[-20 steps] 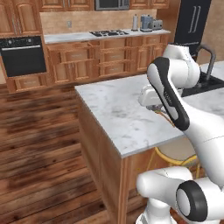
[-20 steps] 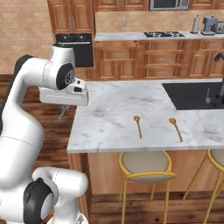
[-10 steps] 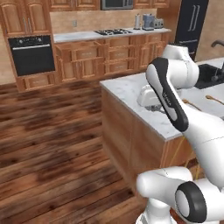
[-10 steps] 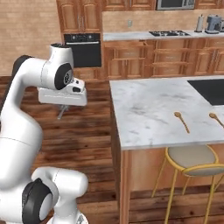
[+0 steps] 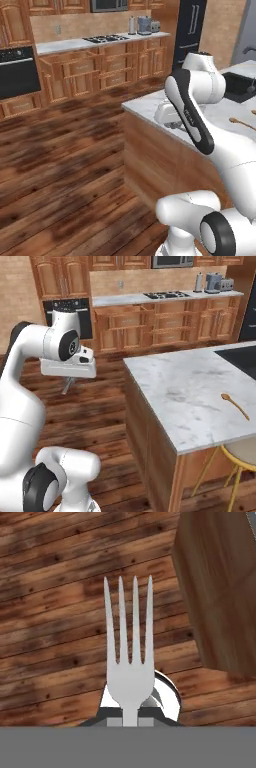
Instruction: Pick up the metallic utensils from the counter and place them in the open drawer. Make sure not to pick up any wooden utensils.
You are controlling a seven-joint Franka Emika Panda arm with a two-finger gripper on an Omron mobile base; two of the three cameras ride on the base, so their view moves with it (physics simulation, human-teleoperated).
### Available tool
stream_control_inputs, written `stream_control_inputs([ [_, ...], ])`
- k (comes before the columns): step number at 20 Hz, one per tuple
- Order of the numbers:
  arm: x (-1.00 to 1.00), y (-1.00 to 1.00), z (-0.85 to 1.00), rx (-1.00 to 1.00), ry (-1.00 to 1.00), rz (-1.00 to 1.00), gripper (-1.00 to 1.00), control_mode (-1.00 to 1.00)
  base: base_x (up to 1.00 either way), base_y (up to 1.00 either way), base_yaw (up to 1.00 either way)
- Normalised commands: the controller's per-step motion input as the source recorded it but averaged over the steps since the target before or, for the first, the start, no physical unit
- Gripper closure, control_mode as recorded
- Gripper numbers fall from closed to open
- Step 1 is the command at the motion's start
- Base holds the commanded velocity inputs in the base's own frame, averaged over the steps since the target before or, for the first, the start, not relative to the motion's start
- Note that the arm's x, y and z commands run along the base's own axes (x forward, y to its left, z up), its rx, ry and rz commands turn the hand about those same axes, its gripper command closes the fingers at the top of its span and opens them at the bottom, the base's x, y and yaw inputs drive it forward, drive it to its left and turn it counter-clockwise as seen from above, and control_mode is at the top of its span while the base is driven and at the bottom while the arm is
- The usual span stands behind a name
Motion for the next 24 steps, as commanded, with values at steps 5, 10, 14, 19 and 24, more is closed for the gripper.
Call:
stream_control_inputs([
  [5, 0.0, 0.0, 0.0, 0.0, 0.0, 0.0, 1.0, 1.0, 1.0, 0.98, -0.47],
  [10, 0.0, 0.0, 0.0, 0.0, 0.0, 0.0, 1.0, 1.0, 0.96, 1.0, -0.45],
  [14, 0.0, 0.0, 0.0, 0.0, 0.0, 0.0, 1.0, 1.0, 0.85, 1.0, -0.36],
  [19, 0.0, 0.0, 0.0, 0.0, 0.0, 0.0, 1.0, 1.0, 0.91, 1.0, -0.29],
  [24, 0.0, 0.0, 0.0, 0.0, 0.0, 0.0, 1.0, 1.0, 0.83, 1.0, -0.25],
])
